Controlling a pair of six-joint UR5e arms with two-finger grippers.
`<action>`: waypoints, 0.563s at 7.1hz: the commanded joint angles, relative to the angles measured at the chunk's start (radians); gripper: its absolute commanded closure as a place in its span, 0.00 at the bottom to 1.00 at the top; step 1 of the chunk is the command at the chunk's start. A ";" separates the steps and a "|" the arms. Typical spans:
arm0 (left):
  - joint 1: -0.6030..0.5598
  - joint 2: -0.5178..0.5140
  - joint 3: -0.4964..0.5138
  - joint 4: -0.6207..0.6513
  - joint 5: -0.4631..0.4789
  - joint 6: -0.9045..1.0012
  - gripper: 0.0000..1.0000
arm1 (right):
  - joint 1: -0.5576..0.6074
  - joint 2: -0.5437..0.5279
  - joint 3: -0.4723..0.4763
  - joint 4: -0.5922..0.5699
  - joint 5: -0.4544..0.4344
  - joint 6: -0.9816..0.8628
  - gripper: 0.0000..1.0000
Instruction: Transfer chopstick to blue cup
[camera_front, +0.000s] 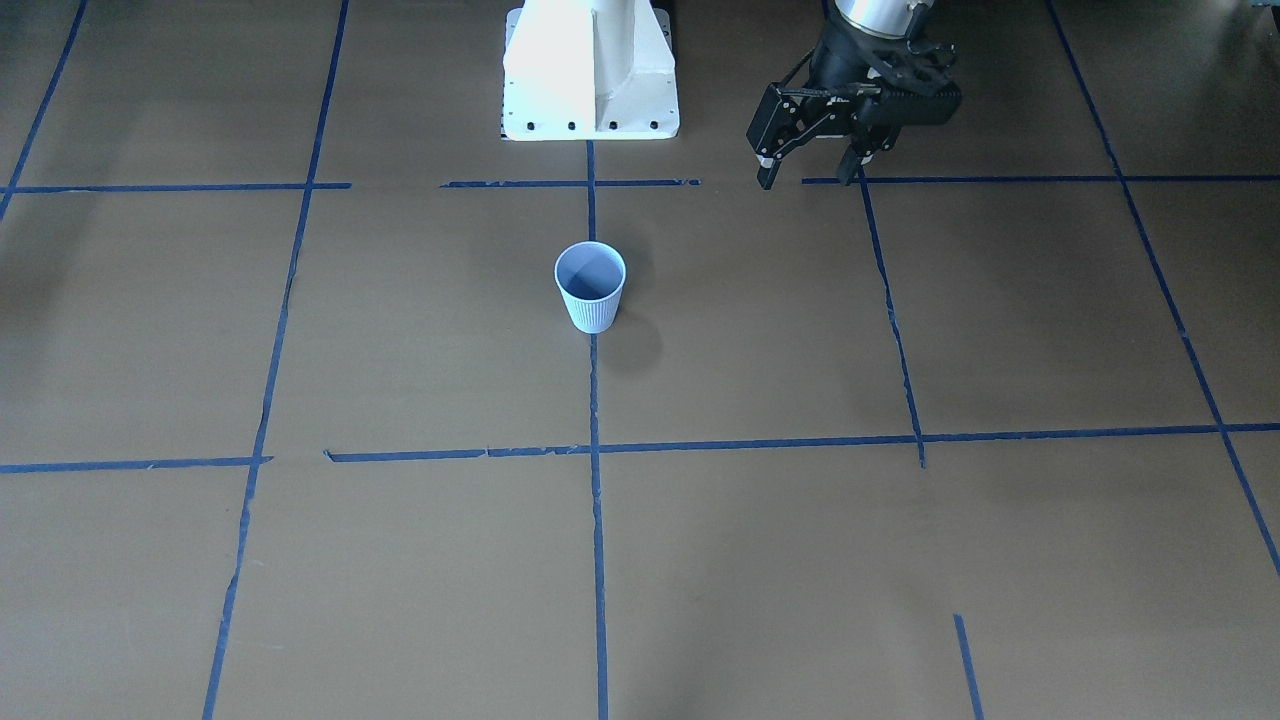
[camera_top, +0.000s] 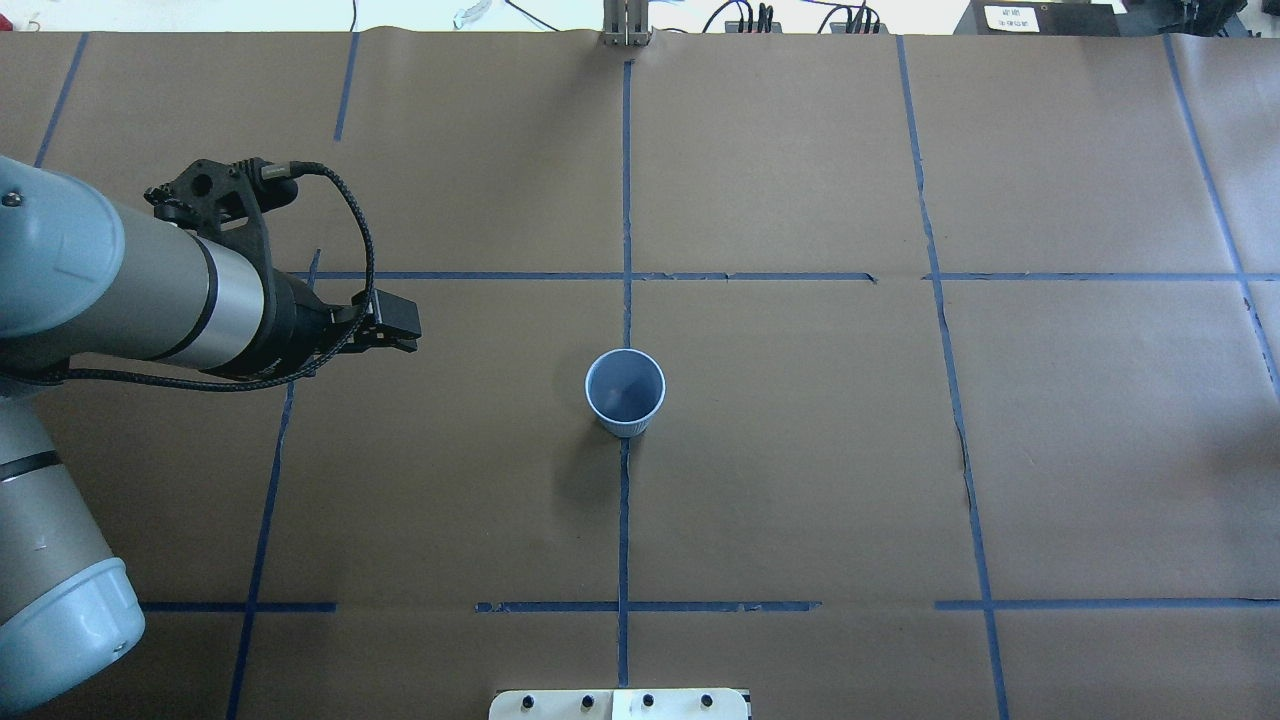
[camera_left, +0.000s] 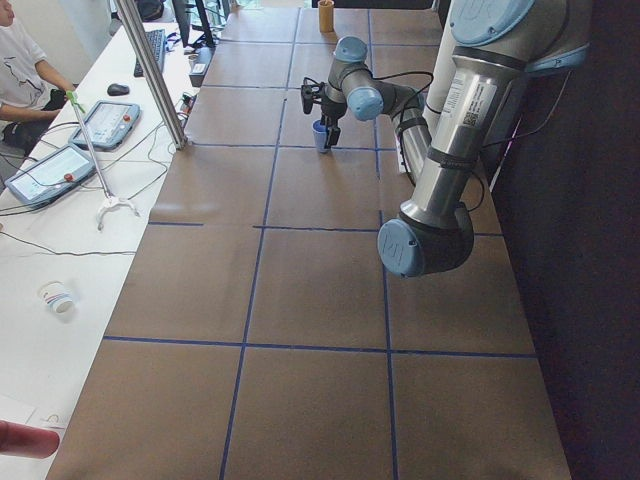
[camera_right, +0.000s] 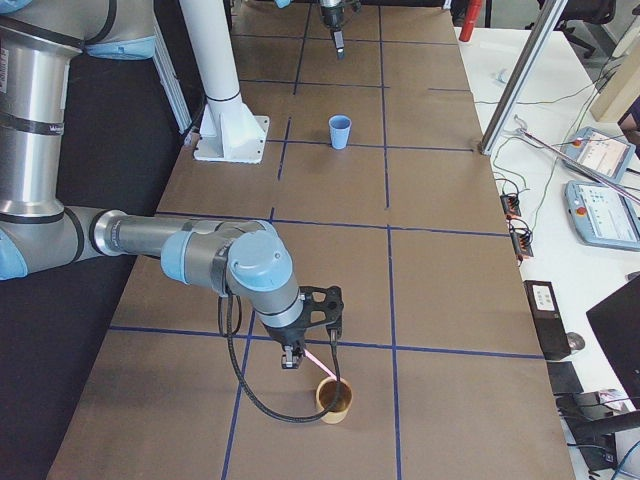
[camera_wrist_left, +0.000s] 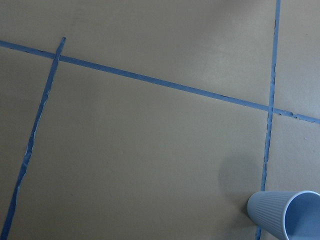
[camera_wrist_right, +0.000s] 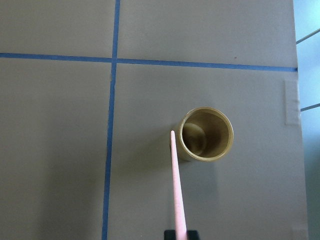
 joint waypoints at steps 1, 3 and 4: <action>0.002 -0.009 0.014 -0.007 -0.001 -0.002 0.00 | 0.012 0.002 0.069 -0.039 -0.001 0.000 1.00; 0.002 -0.009 0.013 -0.009 -0.001 0.000 0.00 | -0.032 0.045 0.138 -0.162 0.068 0.054 1.00; 0.002 -0.008 0.011 -0.009 -0.001 0.000 0.00 | -0.080 0.082 0.138 -0.182 0.135 0.140 1.00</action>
